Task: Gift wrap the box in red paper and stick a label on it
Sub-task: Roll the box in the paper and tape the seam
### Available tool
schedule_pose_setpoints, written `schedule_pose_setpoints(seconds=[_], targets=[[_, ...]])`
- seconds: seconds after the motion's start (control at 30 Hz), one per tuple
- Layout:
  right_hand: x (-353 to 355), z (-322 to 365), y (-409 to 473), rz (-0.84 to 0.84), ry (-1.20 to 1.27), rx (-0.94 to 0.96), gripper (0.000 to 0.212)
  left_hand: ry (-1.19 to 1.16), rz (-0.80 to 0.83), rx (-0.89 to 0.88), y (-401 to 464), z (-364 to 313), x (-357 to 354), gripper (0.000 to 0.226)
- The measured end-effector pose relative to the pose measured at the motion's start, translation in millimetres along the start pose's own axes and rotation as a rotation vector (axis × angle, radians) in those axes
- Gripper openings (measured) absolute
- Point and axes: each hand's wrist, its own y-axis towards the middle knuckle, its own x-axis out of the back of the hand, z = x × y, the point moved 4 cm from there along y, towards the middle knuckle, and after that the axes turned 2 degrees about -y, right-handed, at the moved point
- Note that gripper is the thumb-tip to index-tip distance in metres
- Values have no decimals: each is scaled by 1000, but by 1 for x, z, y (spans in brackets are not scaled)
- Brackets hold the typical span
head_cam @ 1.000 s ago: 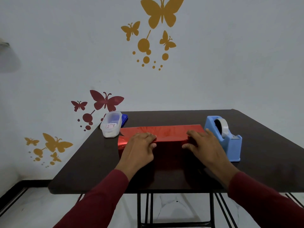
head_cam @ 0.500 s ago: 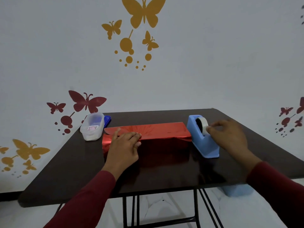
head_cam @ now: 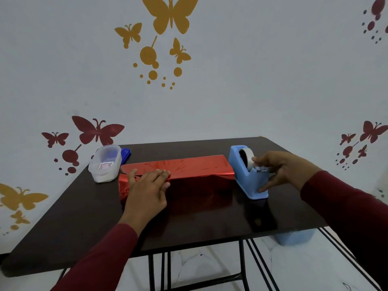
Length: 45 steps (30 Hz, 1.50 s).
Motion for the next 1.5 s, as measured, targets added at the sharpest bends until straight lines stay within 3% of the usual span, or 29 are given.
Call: schedule_pose_setpoints(seconds=[0.17,0.43,0.5,0.57,0.73,1.0,1.33,1.5], targets=[[-3,1,-12,10,214,129,10,3,-13,-6,0,0,1,37],[2,-39,-23,-152,505,379,24,5,-37,-21,0,-2,2,35],[-1,-49,-26,-153,550,419,17,3,-38,-22,0,-1,3,35],[-3,-57,-29,-166,570,438,6,0,-33,-24,-1,-2,3,36],[-3,-76,-26,-184,612,404,10,-8,-24,-7,-1,-2,3,36],[3,-89,-22,-220,522,334,32,-13,-2,7,-1,-2,3,39],[24,-98,-26,-235,296,444,27,-18,-2,6,0,-2,3,40],[21,-88,-55,-261,166,629,18,-10,-6,2,0,-2,3,39]])
